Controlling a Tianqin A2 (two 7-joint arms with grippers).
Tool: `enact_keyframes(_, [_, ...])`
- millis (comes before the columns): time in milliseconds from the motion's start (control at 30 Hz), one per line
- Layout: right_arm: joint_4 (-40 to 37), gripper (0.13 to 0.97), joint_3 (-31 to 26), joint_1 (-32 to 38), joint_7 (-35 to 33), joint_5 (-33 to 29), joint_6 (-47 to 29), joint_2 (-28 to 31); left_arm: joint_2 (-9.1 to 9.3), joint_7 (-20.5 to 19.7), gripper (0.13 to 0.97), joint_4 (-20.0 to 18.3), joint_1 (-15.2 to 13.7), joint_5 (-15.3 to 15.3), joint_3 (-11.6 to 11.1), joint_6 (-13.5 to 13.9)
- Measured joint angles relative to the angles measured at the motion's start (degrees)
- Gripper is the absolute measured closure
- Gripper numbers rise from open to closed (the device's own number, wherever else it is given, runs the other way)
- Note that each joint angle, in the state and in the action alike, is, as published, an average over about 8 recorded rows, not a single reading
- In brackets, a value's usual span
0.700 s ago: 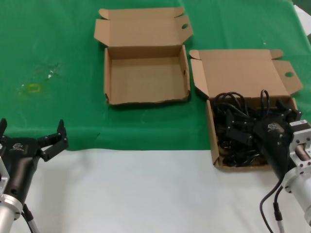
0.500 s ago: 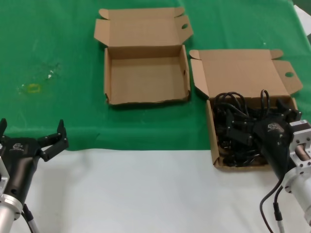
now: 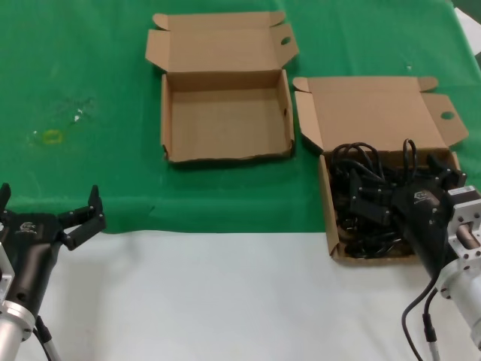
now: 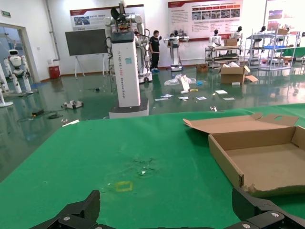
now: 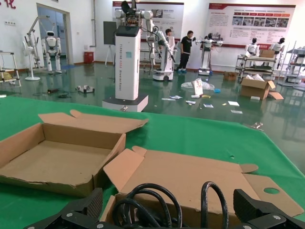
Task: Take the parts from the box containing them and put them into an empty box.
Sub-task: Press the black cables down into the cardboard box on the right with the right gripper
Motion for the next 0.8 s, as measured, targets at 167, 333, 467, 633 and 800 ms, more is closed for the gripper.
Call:
enact_keyframes(167, [0.0,0.129,0.0,0.0,0.0,0.0,0.0,0.0,0.0,0.0,0.138,0.0,0.0,0.0,0.0,0.0])
enact_keyframes(333, [0.0,0.129,0.0,0.0,0.0,0.0,0.0,0.0,0.0,0.0,0.163,0.0,0.0,0.0,0.0,0.0])
enact_keyframes(467, [0.0,0.129,0.0,0.0,0.0,0.0,0.0,0.0,0.0,0.0,0.198,0.0,0.0,0.0,0.0,0.0])
enact_keyframes(633, [0.0,0.129,0.0,0.0,0.0,0.0,0.0,0.0,0.0,0.0,0.259,0.0,0.0,0.0,0.0,0.0])
enact_keyframes(800, [0.0,0.129,0.0,0.0,0.0,0.0,0.0,0.0,0.0,0.0,0.346,0.0,0.0,0.0,0.0,0.0])
